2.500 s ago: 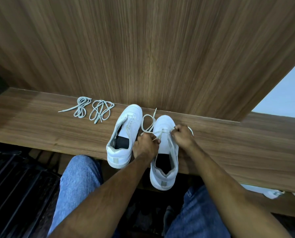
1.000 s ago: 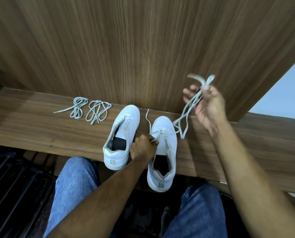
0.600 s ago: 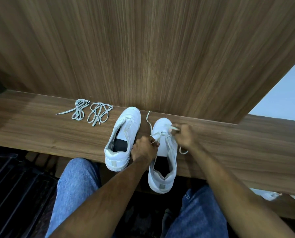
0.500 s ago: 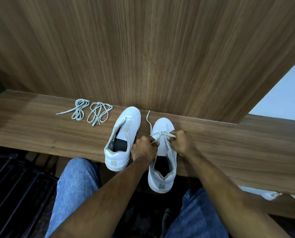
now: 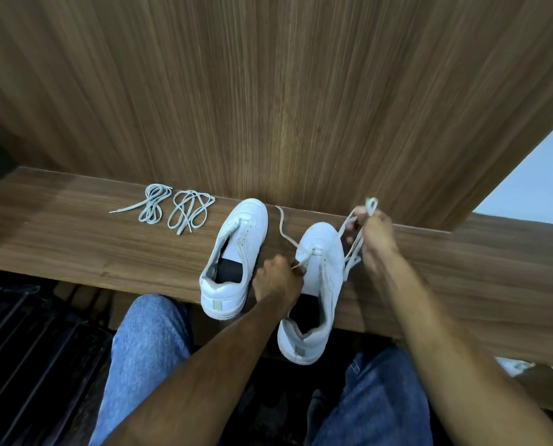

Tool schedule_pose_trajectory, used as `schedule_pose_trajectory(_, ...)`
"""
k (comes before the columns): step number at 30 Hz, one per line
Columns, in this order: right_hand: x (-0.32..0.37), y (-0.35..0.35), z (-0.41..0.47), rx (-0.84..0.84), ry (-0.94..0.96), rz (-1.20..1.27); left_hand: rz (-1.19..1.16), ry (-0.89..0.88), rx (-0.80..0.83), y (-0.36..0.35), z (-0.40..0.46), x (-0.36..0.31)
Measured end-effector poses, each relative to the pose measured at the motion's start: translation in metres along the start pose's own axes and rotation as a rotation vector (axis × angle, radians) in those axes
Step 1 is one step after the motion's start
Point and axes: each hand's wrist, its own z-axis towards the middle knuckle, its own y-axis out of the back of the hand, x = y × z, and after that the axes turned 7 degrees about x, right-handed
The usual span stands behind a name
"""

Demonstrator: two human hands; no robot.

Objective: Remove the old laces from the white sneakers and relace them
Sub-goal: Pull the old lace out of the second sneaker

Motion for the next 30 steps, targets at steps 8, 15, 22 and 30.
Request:
schedule_pose_trajectory(8,0.074,0.004,-0.003,0.095,0.230,0.334,0.019,-0.008,-0.008,-0.005,0.002,-0.003)
schedule_pose_trajectory(15,-0.032,0.016,0.008,0.302,0.113,-0.690,-0.018,-0.012,-0.004,-0.006,0.004,0.001)
schedule_pose_trajectory(22,-0.069,0.021,-0.017,0.202,0.213,-1.230,0.011,-0.022,0.002,-0.008,0.007,0.001)
schedule_pose_trajectory(30,-0.037,0.012,-0.022,0.079,0.204,-1.401,0.020,-0.024,-0.004,-0.007,0.005,-0.001)
